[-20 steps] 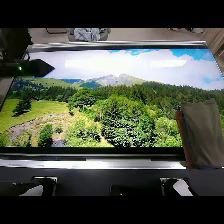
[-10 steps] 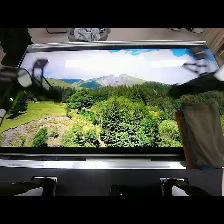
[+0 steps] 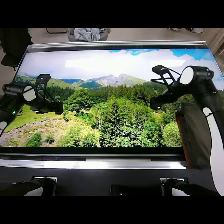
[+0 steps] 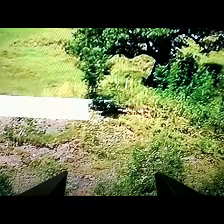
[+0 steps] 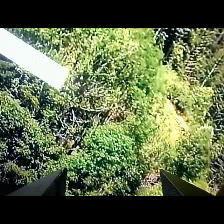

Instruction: Fold the shirts.

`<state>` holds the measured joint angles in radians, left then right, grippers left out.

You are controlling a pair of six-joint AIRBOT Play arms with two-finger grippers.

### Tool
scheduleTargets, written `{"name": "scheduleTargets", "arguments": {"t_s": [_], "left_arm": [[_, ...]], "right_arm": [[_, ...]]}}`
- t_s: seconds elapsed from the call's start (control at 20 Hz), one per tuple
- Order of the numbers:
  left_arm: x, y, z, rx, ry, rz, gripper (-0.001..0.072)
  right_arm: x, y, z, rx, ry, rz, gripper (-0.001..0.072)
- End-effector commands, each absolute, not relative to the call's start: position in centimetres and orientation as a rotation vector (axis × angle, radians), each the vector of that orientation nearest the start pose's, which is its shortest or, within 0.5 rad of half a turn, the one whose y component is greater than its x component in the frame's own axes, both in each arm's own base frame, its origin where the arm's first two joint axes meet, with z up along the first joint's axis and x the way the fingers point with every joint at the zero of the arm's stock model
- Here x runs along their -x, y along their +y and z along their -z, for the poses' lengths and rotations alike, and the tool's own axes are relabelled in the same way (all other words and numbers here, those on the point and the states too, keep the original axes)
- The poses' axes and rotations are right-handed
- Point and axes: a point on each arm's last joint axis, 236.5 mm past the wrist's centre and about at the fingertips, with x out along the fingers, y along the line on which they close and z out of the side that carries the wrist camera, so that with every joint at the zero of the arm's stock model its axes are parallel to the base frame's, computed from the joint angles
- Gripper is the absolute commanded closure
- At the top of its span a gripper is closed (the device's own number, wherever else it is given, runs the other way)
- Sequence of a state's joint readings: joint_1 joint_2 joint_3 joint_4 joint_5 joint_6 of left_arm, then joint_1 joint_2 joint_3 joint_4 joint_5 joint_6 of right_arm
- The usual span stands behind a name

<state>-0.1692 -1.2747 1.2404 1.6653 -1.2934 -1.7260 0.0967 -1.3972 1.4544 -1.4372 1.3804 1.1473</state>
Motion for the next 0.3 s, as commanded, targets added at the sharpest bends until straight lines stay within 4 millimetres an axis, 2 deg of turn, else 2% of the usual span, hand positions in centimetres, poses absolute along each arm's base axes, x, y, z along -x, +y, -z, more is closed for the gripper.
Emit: {"name": "scheduleTargets", "arguments": {"t_s": [0.0, 0.25], "left_arm": [[-36.86, -4.02, -2.94, -0.064, 1.316, -0.023, 0.0062], [-36.86, -4.01, -2.94, -0.065, 1.316, -0.024, 0.0062]], "right_arm": [[-39.84, 7.1, -5.15, 0.326, 1.274, -0.459, 0.0005], [-39.84, 7.1, -5.15, 0.327, 1.274, -0.459, 0.0007]]}}
